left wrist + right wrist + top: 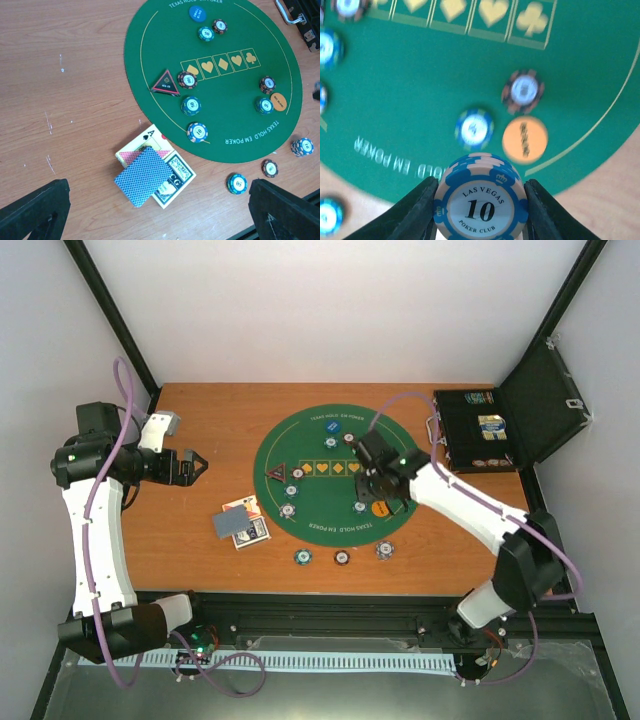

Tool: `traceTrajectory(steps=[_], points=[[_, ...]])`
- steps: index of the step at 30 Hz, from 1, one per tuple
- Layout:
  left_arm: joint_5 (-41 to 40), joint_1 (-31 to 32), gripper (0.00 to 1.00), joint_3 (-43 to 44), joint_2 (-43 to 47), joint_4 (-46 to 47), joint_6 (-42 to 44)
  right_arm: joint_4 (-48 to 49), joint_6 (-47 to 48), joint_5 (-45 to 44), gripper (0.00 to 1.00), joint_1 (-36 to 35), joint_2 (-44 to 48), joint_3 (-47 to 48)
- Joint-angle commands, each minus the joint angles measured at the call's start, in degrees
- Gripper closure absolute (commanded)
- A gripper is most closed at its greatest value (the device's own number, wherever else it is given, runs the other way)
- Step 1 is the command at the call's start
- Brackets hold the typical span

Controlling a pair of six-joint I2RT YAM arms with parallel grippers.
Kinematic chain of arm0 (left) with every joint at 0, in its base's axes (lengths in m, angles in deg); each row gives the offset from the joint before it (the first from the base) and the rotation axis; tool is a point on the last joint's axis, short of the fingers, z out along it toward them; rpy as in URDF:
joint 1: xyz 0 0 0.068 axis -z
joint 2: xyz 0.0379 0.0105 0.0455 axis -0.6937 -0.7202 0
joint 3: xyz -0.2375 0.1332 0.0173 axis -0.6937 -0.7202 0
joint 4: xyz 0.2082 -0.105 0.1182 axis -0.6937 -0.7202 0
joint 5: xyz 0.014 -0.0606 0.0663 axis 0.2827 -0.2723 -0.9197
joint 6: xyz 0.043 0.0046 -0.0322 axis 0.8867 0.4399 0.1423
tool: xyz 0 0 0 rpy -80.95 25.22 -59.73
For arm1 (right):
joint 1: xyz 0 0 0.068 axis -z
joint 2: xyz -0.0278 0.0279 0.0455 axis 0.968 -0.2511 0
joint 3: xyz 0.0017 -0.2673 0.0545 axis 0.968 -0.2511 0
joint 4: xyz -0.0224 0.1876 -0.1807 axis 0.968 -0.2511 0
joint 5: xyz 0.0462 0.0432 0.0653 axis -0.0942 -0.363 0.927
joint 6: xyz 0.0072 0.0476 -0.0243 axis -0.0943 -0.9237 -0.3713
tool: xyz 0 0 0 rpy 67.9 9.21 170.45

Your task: Distribute texas hold em gaming equipment

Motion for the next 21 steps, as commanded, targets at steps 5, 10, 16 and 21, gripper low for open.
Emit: traceTrajectory(steps=[5,10,16,21], points=[[0.6,-0.3,0.00,0.5,-0.3,-0.1,0.8,1.0,8.4,-1.1,0.70,10.7,-21.1,24.0],[1.0,-0.3,0.00,0.8,-0.7,-0.5,1.1,-1.2,10.3,0.2,0.71,14.7,-38.3,41.1],[1.4,-0.3,0.00,1.2,-1.1,-0.9,1.7,-3.7,11.1,1.1,0.71,17.6,-51.4,56.9],[0.9,-0.3,0.00,1.3,-1.3,-0.8,2.0,-5.1,11.5,1.9,0.71,19.1,-57.9,65.3]])
